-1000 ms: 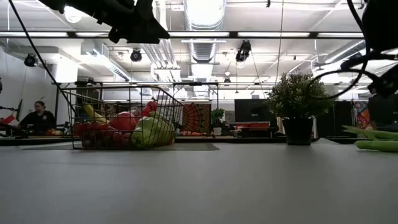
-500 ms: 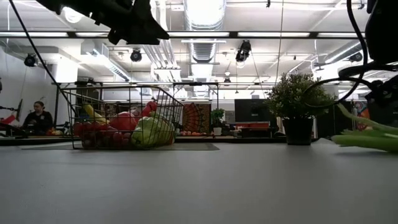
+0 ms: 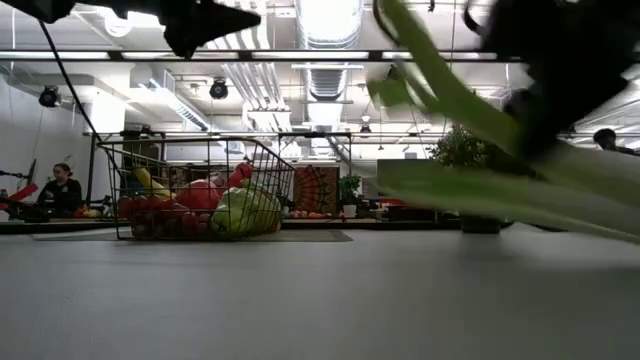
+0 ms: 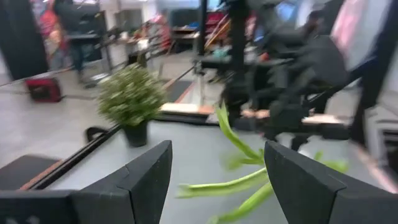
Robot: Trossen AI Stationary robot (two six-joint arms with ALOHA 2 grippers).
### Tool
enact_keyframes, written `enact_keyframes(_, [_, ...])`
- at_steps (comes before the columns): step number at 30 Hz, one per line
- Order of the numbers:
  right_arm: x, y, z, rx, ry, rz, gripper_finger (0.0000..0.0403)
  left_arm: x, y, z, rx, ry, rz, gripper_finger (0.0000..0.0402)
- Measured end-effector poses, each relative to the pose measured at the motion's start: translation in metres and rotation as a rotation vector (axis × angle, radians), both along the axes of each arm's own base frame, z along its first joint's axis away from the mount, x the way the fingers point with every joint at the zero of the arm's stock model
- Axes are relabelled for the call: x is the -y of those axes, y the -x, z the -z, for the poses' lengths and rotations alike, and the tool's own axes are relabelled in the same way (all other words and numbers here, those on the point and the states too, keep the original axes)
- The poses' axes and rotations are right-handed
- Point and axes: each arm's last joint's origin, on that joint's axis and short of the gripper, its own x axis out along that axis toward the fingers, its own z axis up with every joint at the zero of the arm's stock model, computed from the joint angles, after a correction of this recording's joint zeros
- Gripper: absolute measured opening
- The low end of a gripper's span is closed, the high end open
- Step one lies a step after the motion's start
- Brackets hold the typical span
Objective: Build produce basket
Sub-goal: Put the celery into the wire basket
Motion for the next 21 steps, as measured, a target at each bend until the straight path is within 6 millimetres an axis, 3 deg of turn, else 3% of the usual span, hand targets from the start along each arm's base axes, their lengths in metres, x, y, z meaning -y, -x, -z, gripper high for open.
enact_keyframes(5, [0.006,-0.029,-0.02,0.525,0.151,-0.259,0.0035,0.017,-0.006,0.004,0.042,-0.026,0.072,0.0238])
enact_keyframes(10, [0.024,-0.044,-0.025,0.925,0.297,-0.361,0.0035,0.028,-0.016,0.006,0.1,-0.014,0.15,0.0238])
enact_keyframes(14, [0.037,-0.052,-0.018,1.082,0.3,-0.407,0.0034,0.031,-0.021,0.011,0.123,0.023,0.152,0.0238])
enact_keyframes(21, [0.046,-0.071,0.0,1.141,0.266,-0.478,0.0034,0.033,-0.034,0.025,0.159,0.04,0.116,0.0248])
